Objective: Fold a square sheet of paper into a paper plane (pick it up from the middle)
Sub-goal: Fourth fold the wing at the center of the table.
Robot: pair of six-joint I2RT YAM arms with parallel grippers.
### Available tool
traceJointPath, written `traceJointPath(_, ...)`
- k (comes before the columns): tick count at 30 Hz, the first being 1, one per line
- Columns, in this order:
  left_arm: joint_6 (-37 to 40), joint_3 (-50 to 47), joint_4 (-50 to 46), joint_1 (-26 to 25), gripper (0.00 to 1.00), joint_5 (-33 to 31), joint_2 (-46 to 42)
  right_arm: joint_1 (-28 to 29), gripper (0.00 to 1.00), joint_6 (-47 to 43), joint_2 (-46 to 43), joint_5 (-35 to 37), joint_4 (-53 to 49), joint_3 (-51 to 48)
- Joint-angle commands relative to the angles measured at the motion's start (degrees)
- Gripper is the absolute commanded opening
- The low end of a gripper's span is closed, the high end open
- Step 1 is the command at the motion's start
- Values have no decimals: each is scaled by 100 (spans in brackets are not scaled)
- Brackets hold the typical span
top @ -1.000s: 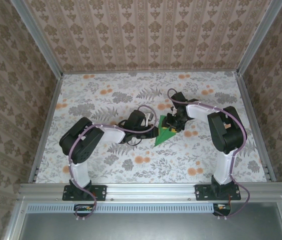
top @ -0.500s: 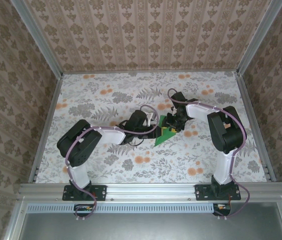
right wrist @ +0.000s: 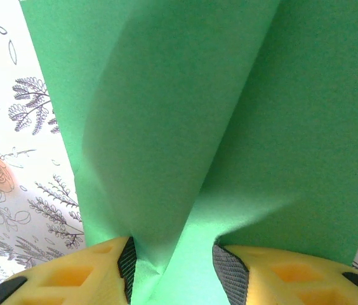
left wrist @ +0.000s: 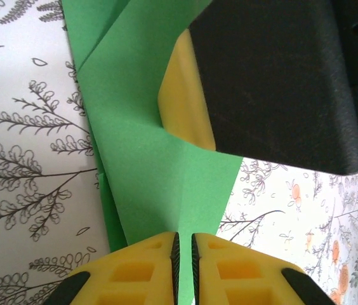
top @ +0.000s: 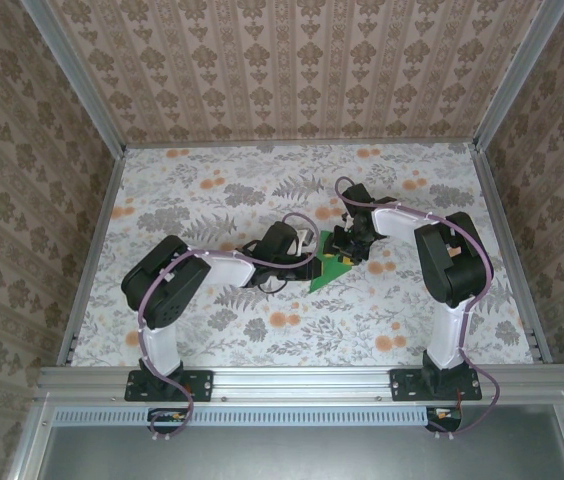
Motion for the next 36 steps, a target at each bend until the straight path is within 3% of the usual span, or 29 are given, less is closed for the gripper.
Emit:
traceJointPath(1,205,180,-306,-19,16,-140,107,64,48,58,1098,1127,-163,-516)
traceJointPath(20,169,209,-412,-19,14,-168,264,64,48,56,1251,1188,-101,-584)
traceJointPath(36,-85,390,-1385,-1,11,-308,428,82,45,25,1218,980,-57,-595)
